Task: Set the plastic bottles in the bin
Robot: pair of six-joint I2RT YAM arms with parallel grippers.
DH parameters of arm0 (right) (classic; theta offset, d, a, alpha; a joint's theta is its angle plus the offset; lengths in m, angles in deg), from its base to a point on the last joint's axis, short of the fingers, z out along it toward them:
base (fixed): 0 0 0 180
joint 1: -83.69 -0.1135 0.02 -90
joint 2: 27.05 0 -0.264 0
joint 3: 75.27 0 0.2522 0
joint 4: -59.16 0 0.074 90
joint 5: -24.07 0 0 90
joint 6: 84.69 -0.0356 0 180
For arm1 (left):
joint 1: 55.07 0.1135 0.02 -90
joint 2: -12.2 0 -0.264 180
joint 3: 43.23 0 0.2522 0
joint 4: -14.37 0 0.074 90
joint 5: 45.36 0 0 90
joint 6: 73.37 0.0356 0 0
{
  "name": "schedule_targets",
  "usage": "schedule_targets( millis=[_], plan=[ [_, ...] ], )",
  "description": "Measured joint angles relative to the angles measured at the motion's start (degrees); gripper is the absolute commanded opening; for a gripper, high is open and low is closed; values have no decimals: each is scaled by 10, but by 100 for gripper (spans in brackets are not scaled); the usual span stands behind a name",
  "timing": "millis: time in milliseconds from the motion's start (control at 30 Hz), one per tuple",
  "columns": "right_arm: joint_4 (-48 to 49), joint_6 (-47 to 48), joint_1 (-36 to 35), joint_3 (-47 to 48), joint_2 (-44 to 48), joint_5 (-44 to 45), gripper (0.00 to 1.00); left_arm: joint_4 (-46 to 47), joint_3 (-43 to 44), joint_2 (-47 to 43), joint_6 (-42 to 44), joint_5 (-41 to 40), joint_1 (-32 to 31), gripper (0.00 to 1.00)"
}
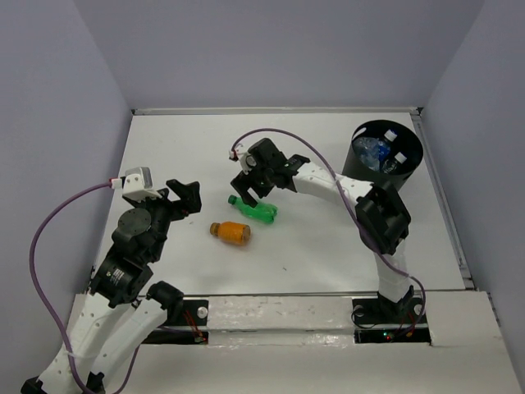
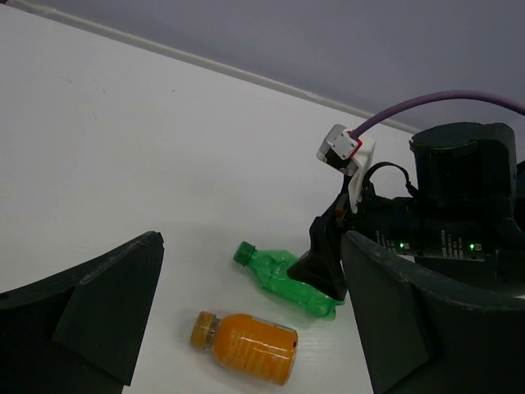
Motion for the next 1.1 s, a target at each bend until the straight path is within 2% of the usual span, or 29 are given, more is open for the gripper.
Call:
schedule_targets(
  millis=[267,333,400,433,500,700,867,1000,1100],
  plan=[
    [-10,1,-10,30,-60,-17,86,0,0,6,0,3,5,99],
    [-14,2,-10,37,-76,-17,77,0,0,6,0,4,6,99],
    [-16,4,-10,44,-87,-16,60,0,0,6,0,5,9,99],
    [-18,3,-10,48,-92,-13,46,0,0,6,0,6,9,99],
    [-21,3,-10,56,-94,-5,42,0,0,6,0,8,10,99],
    [-21,-4,-10,64,-84,15,40,0,0,6,0,14,12,99],
    [-3,-16,-10,13,12,92,36,1,0,6,0,20,14,99],
    [80,-22,9,-87,208,196,34,3,0,6,1,27,16,99],
    [193,-35,68,-152,358,251,34,5,-1,5,3,36,16,99]
  ],
)
